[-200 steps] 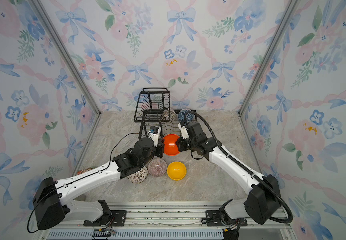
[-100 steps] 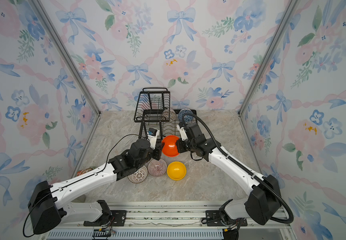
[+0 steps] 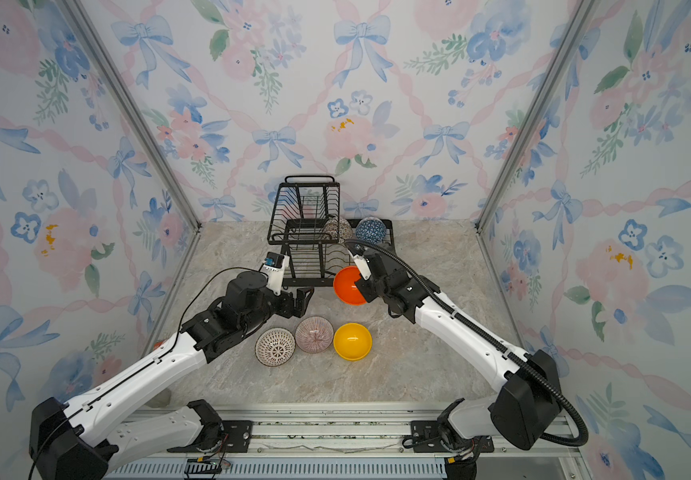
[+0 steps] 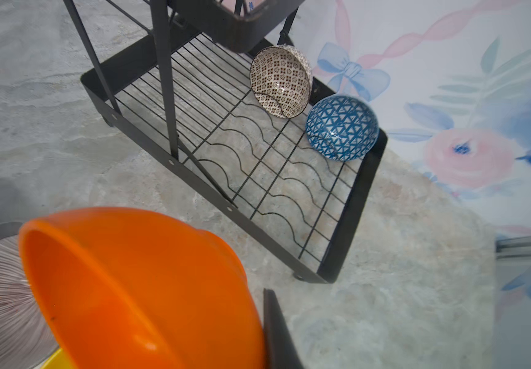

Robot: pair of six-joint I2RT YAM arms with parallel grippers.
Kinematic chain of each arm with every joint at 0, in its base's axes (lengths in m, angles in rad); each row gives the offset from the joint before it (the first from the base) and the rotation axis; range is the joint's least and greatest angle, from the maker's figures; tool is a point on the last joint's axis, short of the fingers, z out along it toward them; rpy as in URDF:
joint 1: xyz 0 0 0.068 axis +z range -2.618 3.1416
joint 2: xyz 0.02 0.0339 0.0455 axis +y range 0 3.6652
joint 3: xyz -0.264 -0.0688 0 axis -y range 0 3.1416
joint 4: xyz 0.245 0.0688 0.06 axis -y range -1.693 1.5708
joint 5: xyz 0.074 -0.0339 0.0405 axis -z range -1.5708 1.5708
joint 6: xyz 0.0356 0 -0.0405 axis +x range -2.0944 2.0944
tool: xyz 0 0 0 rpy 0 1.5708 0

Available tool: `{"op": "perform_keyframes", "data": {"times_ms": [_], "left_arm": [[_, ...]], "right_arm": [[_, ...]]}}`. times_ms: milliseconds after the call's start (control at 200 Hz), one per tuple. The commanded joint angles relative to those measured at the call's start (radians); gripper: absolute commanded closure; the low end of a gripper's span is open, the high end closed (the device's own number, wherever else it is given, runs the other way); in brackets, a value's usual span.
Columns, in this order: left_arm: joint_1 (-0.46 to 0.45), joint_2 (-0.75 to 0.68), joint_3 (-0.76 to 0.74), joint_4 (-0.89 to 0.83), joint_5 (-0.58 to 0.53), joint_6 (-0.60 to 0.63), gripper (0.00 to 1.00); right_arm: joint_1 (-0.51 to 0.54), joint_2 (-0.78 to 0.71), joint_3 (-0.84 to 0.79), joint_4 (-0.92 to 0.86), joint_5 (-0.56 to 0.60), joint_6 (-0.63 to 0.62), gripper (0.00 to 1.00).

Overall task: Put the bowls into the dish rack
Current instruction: 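Grasp the orange bowl rim with the right gripper beside the left gripper, then carry the orange bowl into the rack with the right gripper while the left draws back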

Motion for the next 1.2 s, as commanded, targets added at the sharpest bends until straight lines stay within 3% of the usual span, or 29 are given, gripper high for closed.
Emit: {"op": "perform_keyframes", "data": {"times_ms": [0,180,355,785,1195], "left_arm": [[0.021,0.004,0.005,-0.047,0.054,0.029,0.02],[0.035,0.031,0.028,-0.071,0.068,0.032,0.02],[0.038,0.050,0.049,-0.095,0.054,0.053,0.02],[0.097,0.141,0.124,-0.105,0.154,0.094,0.02],[0.159,0.151,0.149,-0.105,0.200,0.129,0.02]], "right_arm": [[0.013,0.003,-0.027,0.165,0.115,-0.221,1.00],[0.019,-0.009,-0.188,0.507,0.165,-0.463,1.00],[0.002,0.046,-0.214,0.709,0.202,-0.635,1.00],[-0.021,0.196,-0.234,1.072,0.219,-0.867,1.00],[-0.068,0.291,-0.246,1.151,0.151,-0.986,1.00]]}}
